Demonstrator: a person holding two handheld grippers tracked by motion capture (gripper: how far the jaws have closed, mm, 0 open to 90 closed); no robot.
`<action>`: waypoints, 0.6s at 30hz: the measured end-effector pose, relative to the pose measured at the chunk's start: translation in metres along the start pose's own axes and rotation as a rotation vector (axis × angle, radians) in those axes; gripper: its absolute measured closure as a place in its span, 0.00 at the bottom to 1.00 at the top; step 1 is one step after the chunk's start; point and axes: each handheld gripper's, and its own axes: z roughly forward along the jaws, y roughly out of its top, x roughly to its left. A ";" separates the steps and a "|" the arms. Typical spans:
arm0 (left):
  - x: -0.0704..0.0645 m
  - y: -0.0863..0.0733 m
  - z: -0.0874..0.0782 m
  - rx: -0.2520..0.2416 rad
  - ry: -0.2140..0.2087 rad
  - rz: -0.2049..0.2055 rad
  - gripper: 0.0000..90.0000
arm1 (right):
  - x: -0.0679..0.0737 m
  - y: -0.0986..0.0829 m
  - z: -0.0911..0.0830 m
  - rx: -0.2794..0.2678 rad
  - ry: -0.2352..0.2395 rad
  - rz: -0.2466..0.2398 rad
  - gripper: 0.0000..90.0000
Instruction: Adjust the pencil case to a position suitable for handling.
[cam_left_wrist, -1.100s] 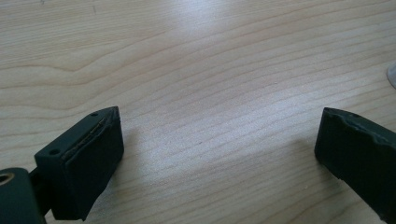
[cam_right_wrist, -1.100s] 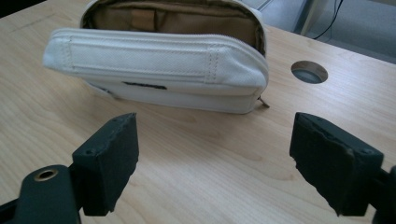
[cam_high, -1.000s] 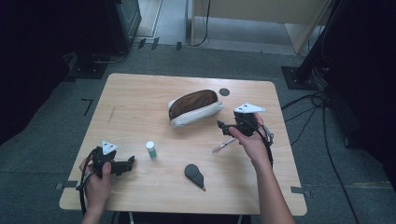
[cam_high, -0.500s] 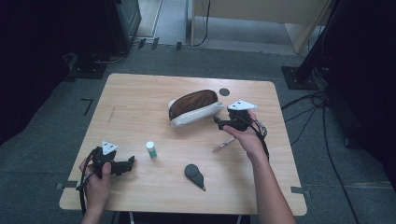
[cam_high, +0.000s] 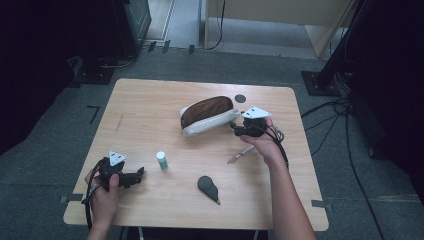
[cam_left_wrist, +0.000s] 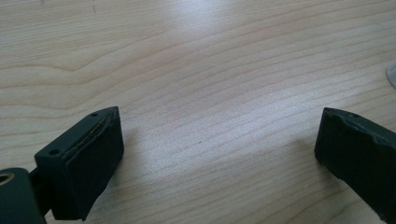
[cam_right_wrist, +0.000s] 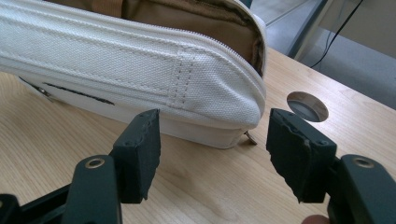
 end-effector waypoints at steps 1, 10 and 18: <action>0.000 0.000 0.000 0.000 0.000 0.000 0.02 | -0.001 0.000 0.000 0.003 0.005 -0.013 0.40; 0.000 0.000 0.000 0.000 0.000 0.000 0.02 | -0.001 -0.001 0.003 0.016 0.035 -0.077 0.41; 0.000 0.000 0.000 0.000 0.000 0.000 0.02 | 0.012 0.003 -0.008 0.022 0.063 -0.096 0.56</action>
